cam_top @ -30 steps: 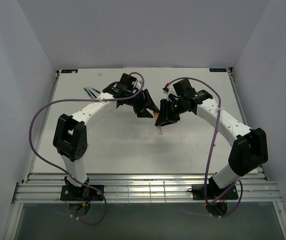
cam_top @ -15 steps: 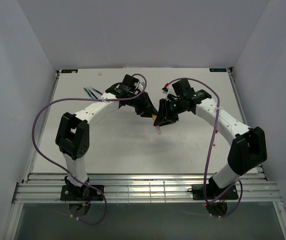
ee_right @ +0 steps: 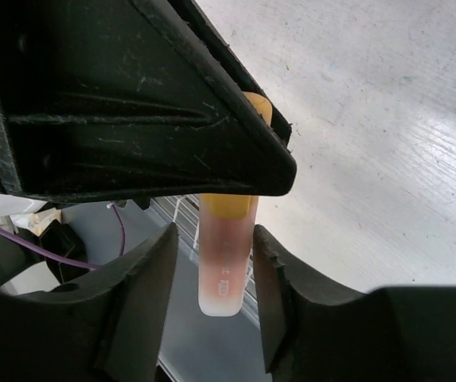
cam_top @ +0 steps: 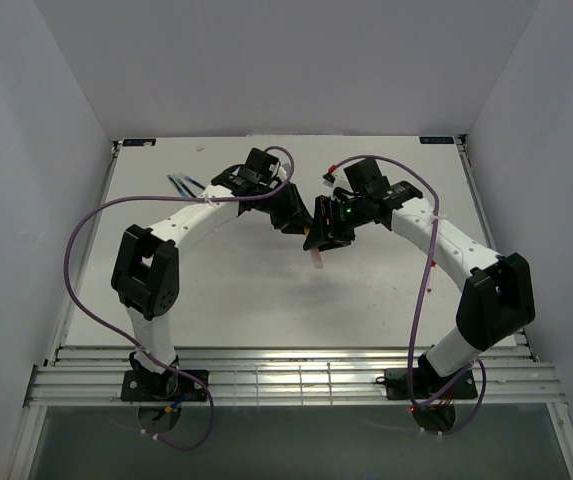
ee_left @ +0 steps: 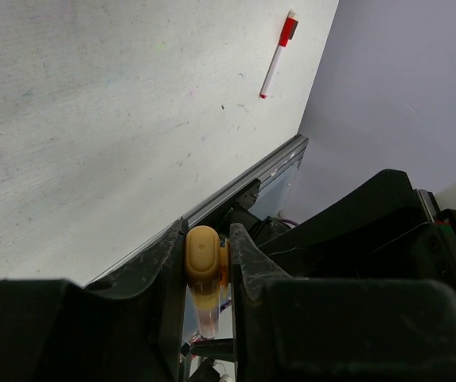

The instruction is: Open the pen caps

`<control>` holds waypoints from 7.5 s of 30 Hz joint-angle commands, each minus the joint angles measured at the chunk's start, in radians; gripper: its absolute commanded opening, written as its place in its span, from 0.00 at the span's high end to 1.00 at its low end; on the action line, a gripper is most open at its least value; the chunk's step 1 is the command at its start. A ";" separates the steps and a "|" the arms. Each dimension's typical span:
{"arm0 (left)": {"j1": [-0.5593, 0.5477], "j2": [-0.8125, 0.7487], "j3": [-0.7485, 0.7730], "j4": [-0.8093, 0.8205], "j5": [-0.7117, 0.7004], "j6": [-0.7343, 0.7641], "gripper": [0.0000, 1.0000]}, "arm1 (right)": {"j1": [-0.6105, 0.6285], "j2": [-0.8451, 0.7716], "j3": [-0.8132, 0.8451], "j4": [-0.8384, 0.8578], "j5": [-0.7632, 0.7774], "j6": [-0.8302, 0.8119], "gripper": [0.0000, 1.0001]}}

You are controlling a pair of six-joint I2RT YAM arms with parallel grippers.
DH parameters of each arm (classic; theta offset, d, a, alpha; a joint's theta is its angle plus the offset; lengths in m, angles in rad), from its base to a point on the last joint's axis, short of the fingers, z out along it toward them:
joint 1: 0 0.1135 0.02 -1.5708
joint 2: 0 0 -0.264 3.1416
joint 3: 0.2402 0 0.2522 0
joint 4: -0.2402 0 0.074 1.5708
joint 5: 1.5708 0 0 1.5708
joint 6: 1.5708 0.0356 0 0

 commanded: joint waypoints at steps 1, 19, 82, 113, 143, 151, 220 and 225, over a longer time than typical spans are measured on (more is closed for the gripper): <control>-0.005 -0.004 0.048 -0.004 -0.008 0.002 1.00 | 0.013 0.001 -0.012 0.037 -0.030 -0.015 0.53; 0.188 -0.021 -0.006 0.369 0.011 -0.032 1.00 | 0.069 -0.103 -0.199 0.112 -0.251 -0.054 0.92; 0.203 0.283 0.131 -0.243 -0.442 0.314 0.53 | -0.004 0.614 0.416 0.052 0.465 -0.066 0.45; 0.160 -0.059 0.022 -0.142 -0.295 0.406 0.43 | -0.639 -0.108 -0.296 -0.008 0.605 -0.155 0.30; 0.146 -0.068 0.010 -0.136 -0.293 0.361 0.47 | -0.692 -0.036 -0.514 0.161 0.657 -0.180 0.64; 0.108 -0.076 0.063 -0.157 -0.336 0.352 0.47 | -0.677 -0.056 -0.527 0.190 0.649 -0.172 0.92; 0.025 0.048 0.106 -0.007 -0.077 0.148 1.00 | -0.043 0.090 0.023 0.233 -0.016 0.054 0.62; 0.025 0.055 0.120 -0.007 -0.081 0.145 1.00 | -0.042 0.122 0.043 0.218 -0.027 0.047 0.72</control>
